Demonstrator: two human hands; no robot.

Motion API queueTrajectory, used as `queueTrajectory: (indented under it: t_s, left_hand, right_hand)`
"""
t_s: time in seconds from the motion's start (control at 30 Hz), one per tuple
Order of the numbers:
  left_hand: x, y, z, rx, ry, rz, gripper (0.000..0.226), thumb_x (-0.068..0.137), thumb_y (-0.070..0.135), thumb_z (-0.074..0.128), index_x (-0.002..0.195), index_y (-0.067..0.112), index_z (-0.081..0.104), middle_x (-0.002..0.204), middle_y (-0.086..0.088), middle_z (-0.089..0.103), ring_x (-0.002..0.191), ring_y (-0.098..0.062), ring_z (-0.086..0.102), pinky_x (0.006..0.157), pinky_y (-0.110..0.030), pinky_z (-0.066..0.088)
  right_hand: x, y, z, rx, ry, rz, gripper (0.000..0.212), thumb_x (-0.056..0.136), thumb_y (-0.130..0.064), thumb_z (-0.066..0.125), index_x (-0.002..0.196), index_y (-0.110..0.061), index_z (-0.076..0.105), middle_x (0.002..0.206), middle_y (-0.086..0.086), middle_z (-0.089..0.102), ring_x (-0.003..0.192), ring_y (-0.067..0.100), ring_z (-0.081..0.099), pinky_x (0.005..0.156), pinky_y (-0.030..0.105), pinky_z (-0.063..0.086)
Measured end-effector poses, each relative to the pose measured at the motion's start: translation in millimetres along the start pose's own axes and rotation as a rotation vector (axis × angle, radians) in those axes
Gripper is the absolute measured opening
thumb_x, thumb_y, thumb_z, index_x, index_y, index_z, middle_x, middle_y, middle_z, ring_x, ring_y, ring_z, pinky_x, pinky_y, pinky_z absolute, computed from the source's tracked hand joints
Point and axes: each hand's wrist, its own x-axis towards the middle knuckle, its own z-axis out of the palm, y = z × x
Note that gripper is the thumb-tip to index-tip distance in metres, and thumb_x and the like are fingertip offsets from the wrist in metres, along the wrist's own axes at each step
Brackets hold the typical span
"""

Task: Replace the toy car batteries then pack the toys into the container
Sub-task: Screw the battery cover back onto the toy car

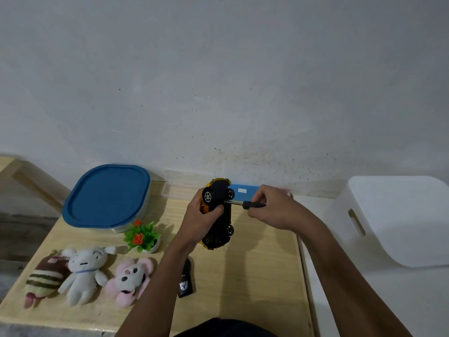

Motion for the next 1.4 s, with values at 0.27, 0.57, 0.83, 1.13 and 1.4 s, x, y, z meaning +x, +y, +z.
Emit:
queueTrajectory:
  t_s: [0.27, 0.57, 0.83, 1.13, 1.4]
  left_hand:
    - [-0.3, 0.5, 0.2, -0.002, 0.0, -0.006, 0.039, 0.09, 0.009, 0.065, 0.123, 0.027, 0.057, 0.105, 0.001, 0.07, 0.094, -0.011, 0.069, 0.078, -0.024, 0.055]
    - [1.0, 2.4, -0.6, 0.007, -0.006, 0.004, 0.039, 0.089, 0.008, 0.065, 0.124, 0.024, 0.057, 0.103, 0.001, 0.071, 0.091, -0.01, 0.07, 0.075, -0.023, 0.055]
    - [1.0, 1.6, -1.0, 0.002, -0.003, 0.008, 0.042, 0.089, 0.008, 0.065, 0.125, 0.027, 0.057, 0.104, 0.001, 0.07, 0.093, -0.011, 0.069, 0.073, -0.02, 0.056]
    - [1.3, 4.1, -8.7, -0.042, 0.024, -0.001, 0.04, 0.089, 0.008, 0.066, 0.125, 0.025, 0.058, 0.104, 0.001, 0.071, 0.09, -0.007, 0.069, 0.07, -0.017, 0.054]
    - [2.2, 1.8, -16.4, -0.043, 0.013, -0.002, 0.039, 0.089, 0.008, 0.065, 0.124, 0.025, 0.058, 0.104, 0.0, 0.071, 0.089, -0.008, 0.07, 0.069, -0.017, 0.055]
  right_hand:
    - [-0.8, -0.8, 0.3, 0.019, 0.069, -0.073, 0.03, 0.093, -0.045, 0.058, 0.071, -0.025, 0.064, 0.068, 0.001, 0.065, 0.055, 0.008, 0.052, 0.059, 0.026, 0.041]
    - [-2.0, 6.1, -2.2, 0.05, 0.074, -0.032, 0.019, 0.082, -0.034, 0.074, 0.085, -0.029, 0.056, 0.094, -0.006, 0.066, 0.082, 0.01, 0.063, 0.068, 0.029, 0.05]
    - [-5.2, 2.3, 4.0, 0.032, 0.115, -0.041, 0.022, 0.089, -0.05, 0.06, 0.101, -0.032, 0.057, 0.093, -0.005, 0.064, 0.08, 0.014, 0.065, 0.071, 0.033, 0.053]
    - [-6.9, 4.0, 2.7, 0.024, 0.127, -0.075, 0.014, 0.088, -0.039, 0.067, 0.091, -0.026, 0.064, 0.089, -0.005, 0.067, 0.075, 0.01, 0.064, 0.062, 0.024, 0.047]
    - [-10.1, -7.3, 15.4, -0.013, 0.093, -0.03, 0.023, 0.089, -0.048, 0.061, 0.101, -0.033, 0.049, 0.093, -0.015, 0.055, 0.081, 0.013, 0.064, 0.066, 0.033, 0.055]
